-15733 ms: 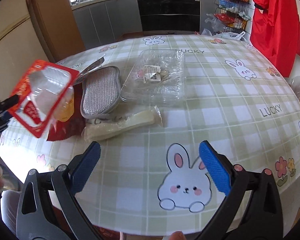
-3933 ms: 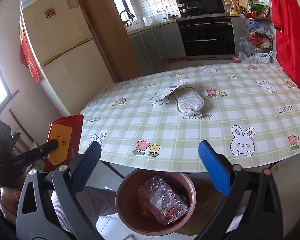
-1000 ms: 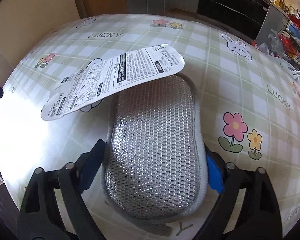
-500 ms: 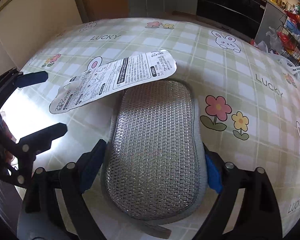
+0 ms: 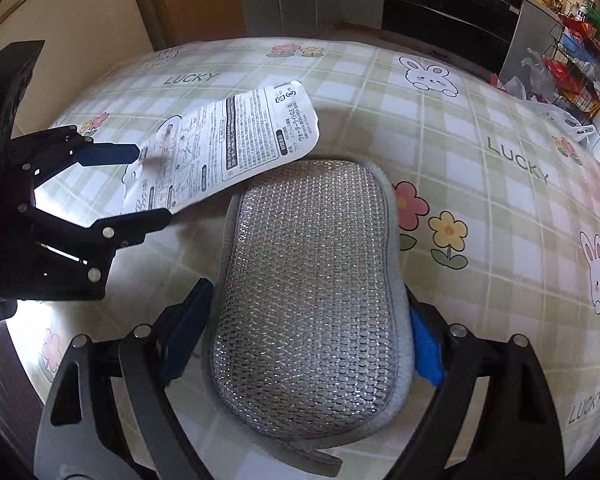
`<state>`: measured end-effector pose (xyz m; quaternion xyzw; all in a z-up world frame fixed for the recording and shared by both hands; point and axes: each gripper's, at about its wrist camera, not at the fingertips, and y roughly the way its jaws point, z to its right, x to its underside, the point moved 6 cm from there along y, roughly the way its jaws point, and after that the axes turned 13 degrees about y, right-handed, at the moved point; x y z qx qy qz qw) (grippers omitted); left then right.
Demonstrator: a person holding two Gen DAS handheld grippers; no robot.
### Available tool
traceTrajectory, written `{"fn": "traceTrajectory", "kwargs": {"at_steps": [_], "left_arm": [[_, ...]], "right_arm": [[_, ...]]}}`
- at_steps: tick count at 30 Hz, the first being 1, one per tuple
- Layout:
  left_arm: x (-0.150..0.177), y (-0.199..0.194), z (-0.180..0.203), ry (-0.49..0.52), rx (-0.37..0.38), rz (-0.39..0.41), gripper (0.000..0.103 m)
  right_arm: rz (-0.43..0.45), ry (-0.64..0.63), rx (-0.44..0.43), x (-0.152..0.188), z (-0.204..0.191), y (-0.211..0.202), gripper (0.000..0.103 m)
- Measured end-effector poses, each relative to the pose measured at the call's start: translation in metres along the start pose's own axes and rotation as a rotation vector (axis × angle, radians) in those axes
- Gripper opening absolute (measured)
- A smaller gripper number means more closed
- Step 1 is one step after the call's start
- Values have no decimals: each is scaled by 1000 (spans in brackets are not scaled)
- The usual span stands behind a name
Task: Collect trash
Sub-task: 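Grasp the grey mesh sponge with the right tool while the left tool grasps the paper card, then lift the grey sponge with the right tool while the left tool lifts the flowered packet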
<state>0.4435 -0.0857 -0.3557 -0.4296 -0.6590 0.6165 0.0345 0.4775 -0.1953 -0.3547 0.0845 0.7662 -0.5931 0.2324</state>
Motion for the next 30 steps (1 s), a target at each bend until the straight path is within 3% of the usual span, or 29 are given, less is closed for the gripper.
{"fn": "traceTrajectory", "kwargs": {"at_steps": [5, 10, 15, 20, 24, 27, 29, 30], "left_arm": [[-4, 3, 0, 1, 2, -13, 69], [-19, 2, 8, 65, -24, 2, 83], [-36, 19, 19, 118, -76, -36, 87], [-49, 29, 13, 84, -93, -36, 89], [-52, 28, 17, 74, -29, -15, 66], [-50, 26, 19, 90, -36, -13, 60], [-48, 21, 22, 119, -32, 0, 50], [-48, 15, 24, 138, -36, 14, 38]], "right_arm": [[18, 12, 4, -1, 7, -9, 86], [42, 52, 3, -1, 22, -21, 86], [54, 110, 9, 3, 42, -28, 86], [48, 131, 12, 8, 54, -31, 86], [50, 144, 5, 8, 55, -32, 86], [54, 145, -1, 7, 51, -33, 86], [57, 144, -6, 7, 48, -34, 86], [60, 145, -8, 7, 46, -37, 86]]}}
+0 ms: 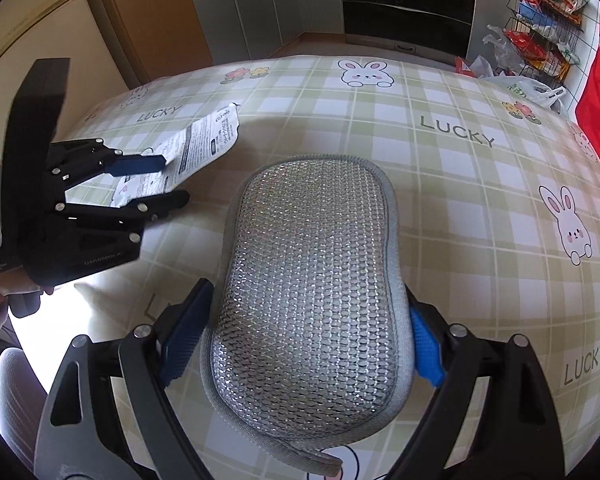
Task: Collect trash
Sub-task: 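Lift the grey sponge with the right tool while the left tool lifts the flowered packet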
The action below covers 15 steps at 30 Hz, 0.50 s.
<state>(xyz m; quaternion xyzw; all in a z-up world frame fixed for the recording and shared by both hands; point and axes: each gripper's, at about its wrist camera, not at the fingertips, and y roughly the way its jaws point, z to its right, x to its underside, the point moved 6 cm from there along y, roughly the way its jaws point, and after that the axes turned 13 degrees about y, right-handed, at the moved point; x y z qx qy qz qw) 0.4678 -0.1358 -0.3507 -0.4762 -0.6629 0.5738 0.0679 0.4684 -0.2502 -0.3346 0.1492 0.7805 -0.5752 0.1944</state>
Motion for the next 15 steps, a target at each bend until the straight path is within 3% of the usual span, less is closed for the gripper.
{"fn": "traceTrajectory", "kwargs": {"at_steps": [3, 6, 15], "left_arm": [[0, -22, -1, 18, -15, 37, 20], [2, -52, -13, -32, -6, 100, 11], [29, -132, -47, -266, 82, 201, 1]], "right_arm": [[14, 12, -17, 1, -6, -9, 86], [32, 22, -37, 3, -15, -21, 86], [86, 39, -91, 17, -44, -70, 86]]}}
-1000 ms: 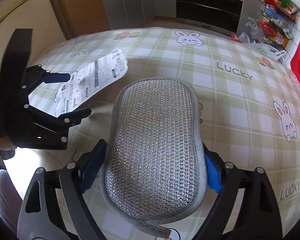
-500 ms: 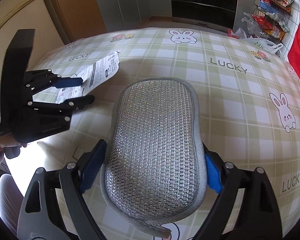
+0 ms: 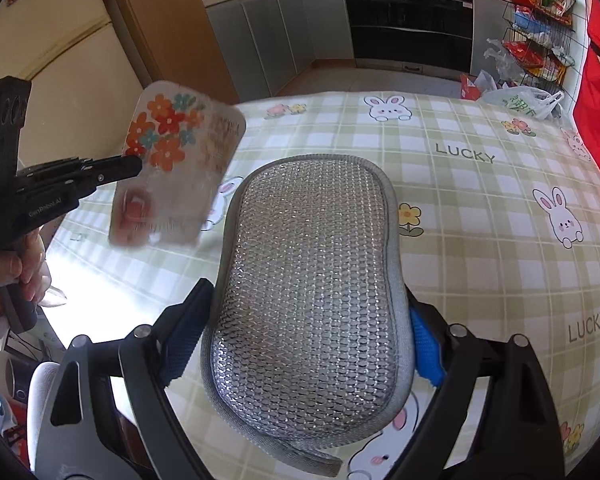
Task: Collect trash
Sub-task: 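Lift the grey sponge with the right tool while the left tool lifts the flowered packet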
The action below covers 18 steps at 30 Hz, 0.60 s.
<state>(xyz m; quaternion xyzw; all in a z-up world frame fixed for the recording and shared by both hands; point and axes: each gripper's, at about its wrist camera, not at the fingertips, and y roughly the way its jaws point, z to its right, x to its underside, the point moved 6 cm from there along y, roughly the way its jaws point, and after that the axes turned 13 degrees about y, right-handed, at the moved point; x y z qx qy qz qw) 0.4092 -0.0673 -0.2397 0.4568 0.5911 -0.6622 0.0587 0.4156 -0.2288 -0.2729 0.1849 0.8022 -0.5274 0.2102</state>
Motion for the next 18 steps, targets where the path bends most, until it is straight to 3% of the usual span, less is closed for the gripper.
{"fn": "traceTrajectory", "kwargs": {"at_steps": [9, 18], "left_arm": [[35, -98, -7, -223, 52, 144, 1], [82, -180, 12, -307, 31, 215, 1]], "right_arm": [[54, -7, -34, 25, -36, -53, 86], [87, -29, -54, 70, -72, -97, 86]]}}
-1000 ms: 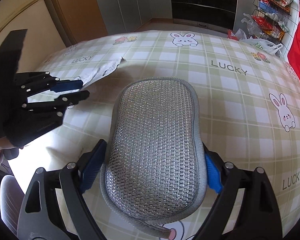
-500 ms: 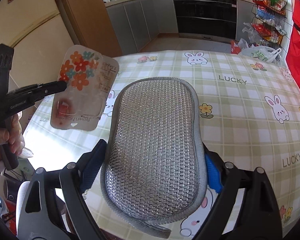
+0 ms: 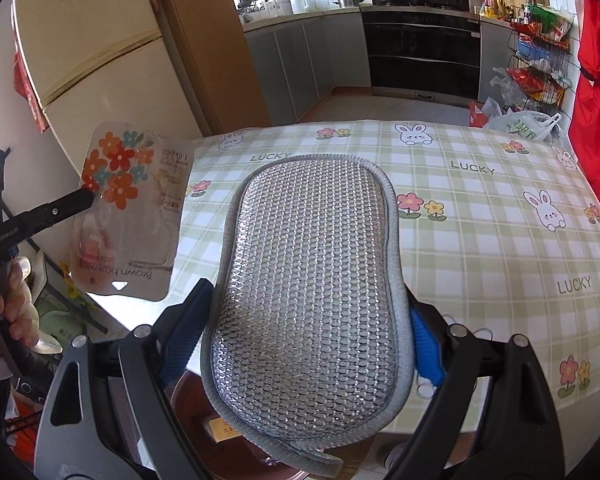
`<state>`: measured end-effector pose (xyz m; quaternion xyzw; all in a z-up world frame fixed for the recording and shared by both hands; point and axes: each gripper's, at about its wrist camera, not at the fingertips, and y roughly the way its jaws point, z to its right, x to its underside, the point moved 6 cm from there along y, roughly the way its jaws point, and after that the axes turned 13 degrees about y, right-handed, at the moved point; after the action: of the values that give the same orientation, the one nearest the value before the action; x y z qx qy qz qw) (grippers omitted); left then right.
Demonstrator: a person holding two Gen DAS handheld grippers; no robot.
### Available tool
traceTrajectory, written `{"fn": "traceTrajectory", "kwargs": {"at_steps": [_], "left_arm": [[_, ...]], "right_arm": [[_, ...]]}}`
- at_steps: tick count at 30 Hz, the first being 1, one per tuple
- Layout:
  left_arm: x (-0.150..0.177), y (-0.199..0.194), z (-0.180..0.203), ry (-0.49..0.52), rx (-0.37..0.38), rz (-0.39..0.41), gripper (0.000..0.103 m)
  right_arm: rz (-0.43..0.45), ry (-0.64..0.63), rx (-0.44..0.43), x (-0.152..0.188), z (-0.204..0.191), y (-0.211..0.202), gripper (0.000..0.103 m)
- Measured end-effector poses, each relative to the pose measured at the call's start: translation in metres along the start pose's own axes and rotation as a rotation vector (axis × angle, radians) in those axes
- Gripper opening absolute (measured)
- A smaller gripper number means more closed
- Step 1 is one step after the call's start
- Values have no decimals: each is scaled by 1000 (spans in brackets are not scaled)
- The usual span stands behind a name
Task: Collect trash
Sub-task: 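Lift the grey sponge with the right tool while the left tool lifts the flowered packet, then open the right tool over the pink bin to drop the grey sponge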
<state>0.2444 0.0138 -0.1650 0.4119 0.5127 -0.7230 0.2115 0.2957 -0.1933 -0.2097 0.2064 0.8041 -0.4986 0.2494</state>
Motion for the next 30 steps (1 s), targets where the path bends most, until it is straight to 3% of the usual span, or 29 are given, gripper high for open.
{"fn": "traceTrajectory", "kwargs": {"at_steps": [15, 30], "left_arm": [[54, -93, 27, -41, -22, 66, 1], [71, -120, 10, -83, -56, 92, 1]], "right_arm": [[-34, -15, -18, 76, -41, -29, 86], [-140, -67, -75, 115, -74, -19, 87]]}}
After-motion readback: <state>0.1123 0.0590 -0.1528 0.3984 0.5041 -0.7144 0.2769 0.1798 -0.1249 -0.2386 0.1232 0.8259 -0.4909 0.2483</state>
